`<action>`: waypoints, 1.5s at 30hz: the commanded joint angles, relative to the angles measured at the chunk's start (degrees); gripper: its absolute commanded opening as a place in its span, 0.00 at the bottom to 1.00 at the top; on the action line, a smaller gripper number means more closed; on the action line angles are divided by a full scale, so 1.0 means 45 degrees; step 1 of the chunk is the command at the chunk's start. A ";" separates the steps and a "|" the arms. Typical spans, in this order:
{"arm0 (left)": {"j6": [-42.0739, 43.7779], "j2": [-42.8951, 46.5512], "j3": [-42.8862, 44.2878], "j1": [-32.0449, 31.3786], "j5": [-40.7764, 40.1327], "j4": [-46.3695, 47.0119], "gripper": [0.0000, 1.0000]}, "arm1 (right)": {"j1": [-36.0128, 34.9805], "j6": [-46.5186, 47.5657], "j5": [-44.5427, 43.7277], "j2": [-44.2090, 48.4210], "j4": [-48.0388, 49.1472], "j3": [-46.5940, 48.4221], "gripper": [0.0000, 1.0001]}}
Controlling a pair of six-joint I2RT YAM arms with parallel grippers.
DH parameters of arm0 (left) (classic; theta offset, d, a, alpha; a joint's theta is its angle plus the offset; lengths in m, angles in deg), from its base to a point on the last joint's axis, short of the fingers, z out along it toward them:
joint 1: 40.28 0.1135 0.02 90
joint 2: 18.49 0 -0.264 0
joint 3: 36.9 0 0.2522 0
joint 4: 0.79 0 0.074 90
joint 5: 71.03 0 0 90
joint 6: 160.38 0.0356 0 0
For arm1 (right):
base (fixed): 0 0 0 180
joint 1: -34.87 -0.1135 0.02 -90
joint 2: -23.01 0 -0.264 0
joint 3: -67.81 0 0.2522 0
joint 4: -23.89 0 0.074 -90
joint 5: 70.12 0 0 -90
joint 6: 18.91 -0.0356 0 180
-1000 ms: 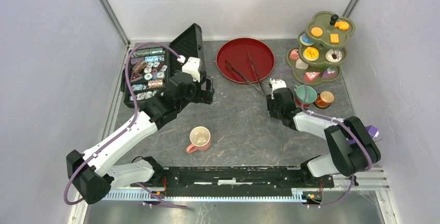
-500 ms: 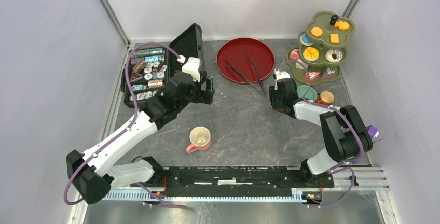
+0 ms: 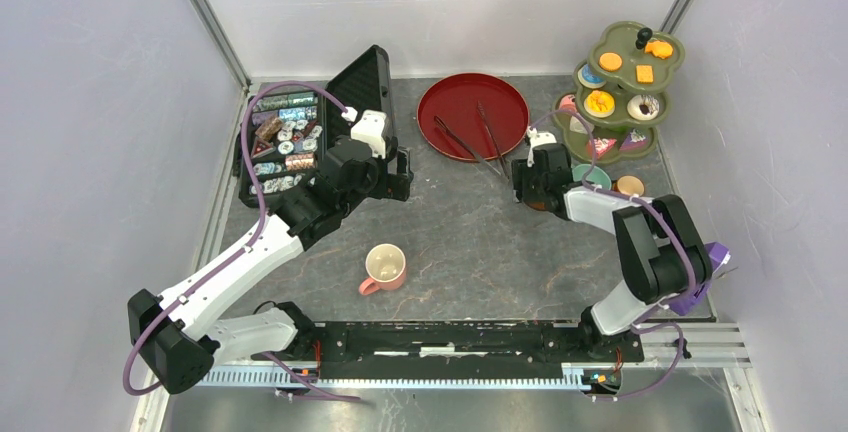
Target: Serve the afternoon tea
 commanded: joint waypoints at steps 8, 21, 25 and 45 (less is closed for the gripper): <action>-0.0496 0.0257 0.0408 0.0072 -0.0327 0.0227 1.00 | -0.0425 0.0384 0.1278 0.4499 -0.1034 0.0995 0.85; -0.1756 0.1087 0.0583 0.0188 -0.5252 -0.0976 1.00 | -0.6226 -0.5437 0.5431 0.2869 0.2123 0.0801 0.92; -0.1928 0.1724 0.0218 0.0264 -0.5861 -0.0732 1.00 | -0.7418 -0.5934 0.4958 0.1757 0.1020 0.1891 0.90; -0.1882 0.2735 -0.0471 0.0306 -0.6076 -0.0087 1.00 | -1.0710 -0.3783 -0.1330 -0.1519 -0.6586 0.6857 0.35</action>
